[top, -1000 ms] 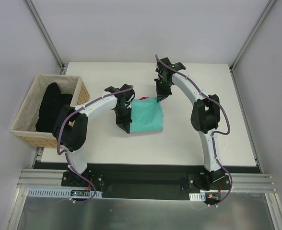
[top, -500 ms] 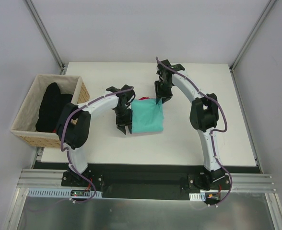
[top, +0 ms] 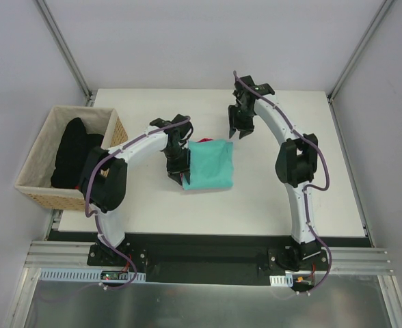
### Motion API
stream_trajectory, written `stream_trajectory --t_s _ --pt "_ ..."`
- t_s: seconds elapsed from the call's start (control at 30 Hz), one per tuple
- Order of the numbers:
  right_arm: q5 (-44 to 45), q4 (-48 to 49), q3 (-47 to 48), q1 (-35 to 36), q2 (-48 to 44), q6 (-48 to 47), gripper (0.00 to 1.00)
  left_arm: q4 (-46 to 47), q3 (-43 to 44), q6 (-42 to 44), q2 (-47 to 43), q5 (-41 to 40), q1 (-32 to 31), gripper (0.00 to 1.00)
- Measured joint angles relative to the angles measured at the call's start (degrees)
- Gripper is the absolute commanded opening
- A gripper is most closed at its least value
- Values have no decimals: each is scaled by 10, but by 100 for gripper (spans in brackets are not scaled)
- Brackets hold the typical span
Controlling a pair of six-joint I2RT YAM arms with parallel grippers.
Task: Fold and stack the t-shirts
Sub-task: Put the neatly folded tshirt into the corner of the board with both arms
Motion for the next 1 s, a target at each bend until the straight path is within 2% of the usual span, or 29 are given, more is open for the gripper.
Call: stream_trajectory --t_s 0.1,0.3,0.47,0.57,0.63,1.0 --pt "7 -2 0 -6 -15 -5 1 -1 3 -1 -4 -1 0 33" --pt "7 7 -29 -1 -77 -2 1 -4 35 -5 -31 -5 0 31" --pt "7 17 -64 32 -118 -1 1 -5 70 -6 -56 -14 0 33" --pt "5 22 -85 56 -122 1 9 -8 80 -7 -67 -20 1 34" --pt "0 23 -95 70 -122 6 1 -11 81 -7 -69 -22 3 34" --pt "-11 33 -103 137 -122 14 1 -23 114 -16 -70 -52 12 33"
